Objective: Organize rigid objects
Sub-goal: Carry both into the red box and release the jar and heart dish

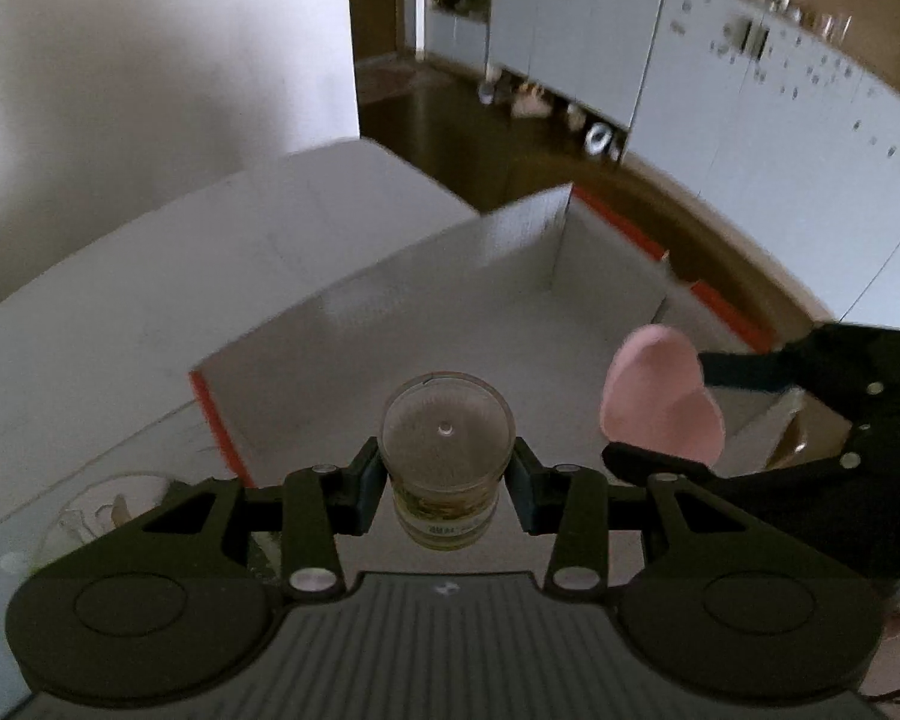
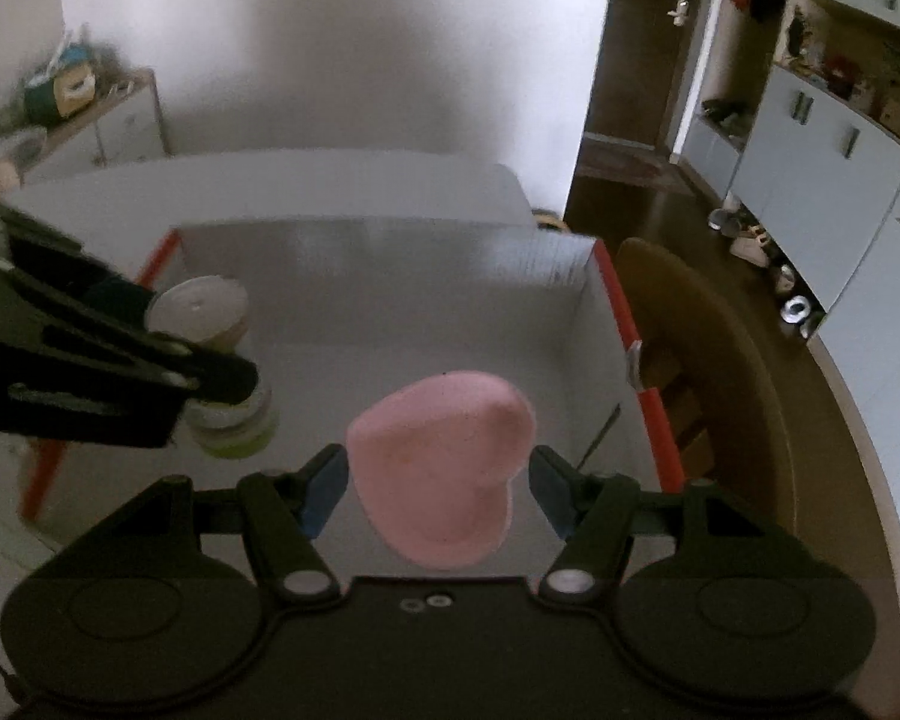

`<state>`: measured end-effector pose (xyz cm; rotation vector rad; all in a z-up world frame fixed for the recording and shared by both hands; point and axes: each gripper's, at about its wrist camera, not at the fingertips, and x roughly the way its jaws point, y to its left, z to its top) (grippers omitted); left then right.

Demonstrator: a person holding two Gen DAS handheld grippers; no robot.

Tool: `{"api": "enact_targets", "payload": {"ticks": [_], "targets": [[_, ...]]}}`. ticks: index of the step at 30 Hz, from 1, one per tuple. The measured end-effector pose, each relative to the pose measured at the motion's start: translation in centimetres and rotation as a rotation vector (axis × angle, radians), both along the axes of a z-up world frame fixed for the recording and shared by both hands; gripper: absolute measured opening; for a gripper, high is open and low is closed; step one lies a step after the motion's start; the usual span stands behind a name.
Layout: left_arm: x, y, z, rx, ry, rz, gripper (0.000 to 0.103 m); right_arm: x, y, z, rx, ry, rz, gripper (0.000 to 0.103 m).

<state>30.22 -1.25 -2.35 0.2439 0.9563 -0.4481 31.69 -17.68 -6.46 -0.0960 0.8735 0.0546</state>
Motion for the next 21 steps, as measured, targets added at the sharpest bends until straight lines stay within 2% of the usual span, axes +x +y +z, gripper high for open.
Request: {"api": "enact_targets", "payload": {"ticks": [3,10,21], "targets": [[1.2,-1.5,-1.6,0.036,0.033,0.001,0.042,0.5,0.0,-1.1,-0.030,0.024,0.038,0.065],[3.7,-4.3,-4.4,0.104,0.102,-0.002,0.042,2.0,-1.0,-2.4,-0.007,0.076,0.060,0.065],[4.8,-6.8,-5.4,0.150,0.106,-0.032,0.042,2.3,-1.3,-3.4,0.014,0.132,0.069,0.066]]}}
